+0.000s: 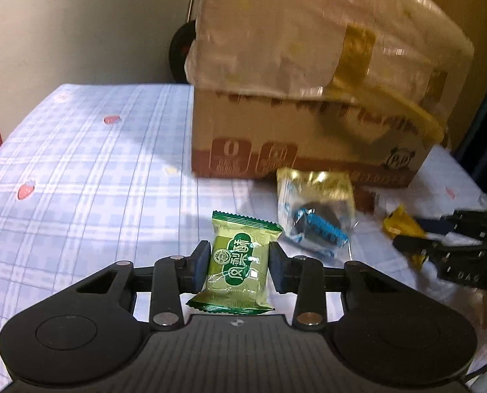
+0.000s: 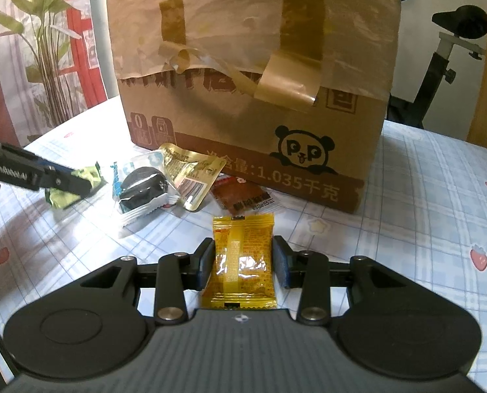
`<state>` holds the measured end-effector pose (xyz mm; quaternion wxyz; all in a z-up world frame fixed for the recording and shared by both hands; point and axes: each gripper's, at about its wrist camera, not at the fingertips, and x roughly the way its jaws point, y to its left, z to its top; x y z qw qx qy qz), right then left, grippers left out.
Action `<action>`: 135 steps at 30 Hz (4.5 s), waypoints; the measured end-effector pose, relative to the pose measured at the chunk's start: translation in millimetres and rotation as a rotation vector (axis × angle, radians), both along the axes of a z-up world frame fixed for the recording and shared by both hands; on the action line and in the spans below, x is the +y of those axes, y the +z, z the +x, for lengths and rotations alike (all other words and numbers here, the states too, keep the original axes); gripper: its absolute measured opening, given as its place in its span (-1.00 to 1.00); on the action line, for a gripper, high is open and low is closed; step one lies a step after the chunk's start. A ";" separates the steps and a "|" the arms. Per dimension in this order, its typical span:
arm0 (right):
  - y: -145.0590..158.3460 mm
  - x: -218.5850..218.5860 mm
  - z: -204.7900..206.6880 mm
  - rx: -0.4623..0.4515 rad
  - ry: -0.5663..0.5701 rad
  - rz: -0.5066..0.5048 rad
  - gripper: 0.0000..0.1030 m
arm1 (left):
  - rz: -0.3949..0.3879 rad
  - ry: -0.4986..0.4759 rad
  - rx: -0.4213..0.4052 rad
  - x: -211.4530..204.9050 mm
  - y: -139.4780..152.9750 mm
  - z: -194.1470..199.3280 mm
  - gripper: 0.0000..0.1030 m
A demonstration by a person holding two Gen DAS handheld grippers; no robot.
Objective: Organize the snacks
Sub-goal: 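Lift both packets into the lined box and open both tools, then lower both tools toward the remaining packets beside the cardboard box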
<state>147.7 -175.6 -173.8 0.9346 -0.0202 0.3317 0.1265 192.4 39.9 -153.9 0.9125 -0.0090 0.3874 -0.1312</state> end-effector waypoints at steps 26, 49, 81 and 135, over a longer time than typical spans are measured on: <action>63.4 -18.2 -19.3 -0.150 -0.032 0.053 -0.28 | -0.107 0.047 -0.185 6.0 71.5 -7.9 -0.22; 198.5 -26.0 45.8 -0.432 -0.007 0.065 -0.28 | -0.142 -0.058 -0.448 -45.8 188.4 48.8 -0.22; 120.4 -43.8 -37.7 -0.371 -0.015 0.107 0.12 | -0.241 0.032 -0.200 -6.2 100.0 12.9 0.20; 9.1 15.1 2.5 0.076 0.133 -0.078 0.19 | -0.157 0.056 0.034 -34.8 -0.8 12.2 0.20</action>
